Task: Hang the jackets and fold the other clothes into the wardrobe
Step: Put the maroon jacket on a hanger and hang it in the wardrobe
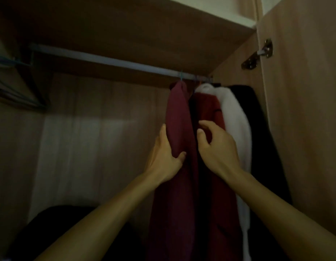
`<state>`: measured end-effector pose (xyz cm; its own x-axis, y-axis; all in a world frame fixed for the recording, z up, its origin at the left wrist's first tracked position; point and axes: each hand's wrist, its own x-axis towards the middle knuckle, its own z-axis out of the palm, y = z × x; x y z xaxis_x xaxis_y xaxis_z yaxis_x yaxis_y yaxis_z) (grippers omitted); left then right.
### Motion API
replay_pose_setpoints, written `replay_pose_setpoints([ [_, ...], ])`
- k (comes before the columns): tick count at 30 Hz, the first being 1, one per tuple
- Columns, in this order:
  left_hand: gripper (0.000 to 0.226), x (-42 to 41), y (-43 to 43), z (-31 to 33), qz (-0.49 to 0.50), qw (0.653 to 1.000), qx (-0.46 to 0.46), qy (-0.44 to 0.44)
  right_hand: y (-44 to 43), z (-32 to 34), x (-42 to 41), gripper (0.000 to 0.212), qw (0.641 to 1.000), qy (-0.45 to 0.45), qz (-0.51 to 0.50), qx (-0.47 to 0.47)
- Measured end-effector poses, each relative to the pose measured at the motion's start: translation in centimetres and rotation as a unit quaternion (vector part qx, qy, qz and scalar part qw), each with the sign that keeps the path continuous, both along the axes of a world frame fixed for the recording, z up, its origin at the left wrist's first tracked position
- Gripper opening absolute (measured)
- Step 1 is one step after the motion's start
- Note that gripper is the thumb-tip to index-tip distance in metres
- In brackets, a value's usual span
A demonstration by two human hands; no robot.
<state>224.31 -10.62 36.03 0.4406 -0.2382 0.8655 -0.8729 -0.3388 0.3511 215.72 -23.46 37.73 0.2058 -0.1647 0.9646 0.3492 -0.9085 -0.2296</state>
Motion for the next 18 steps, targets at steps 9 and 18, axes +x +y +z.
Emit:
replay_pose_setpoints([
  [9,0.074,-7.7,-0.3,-9.4,0.106,0.994,0.017,0.031,-0.8,-9.5,-4.6,0.039,0.995,0.089,0.035,-0.020],
  [18,0.043,-17.0,3.8,-14.2,0.168,0.983,0.073,0.006,0.5,-15.1,-11.2,0.038,0.985,0.157,0.065,-0.019],
])
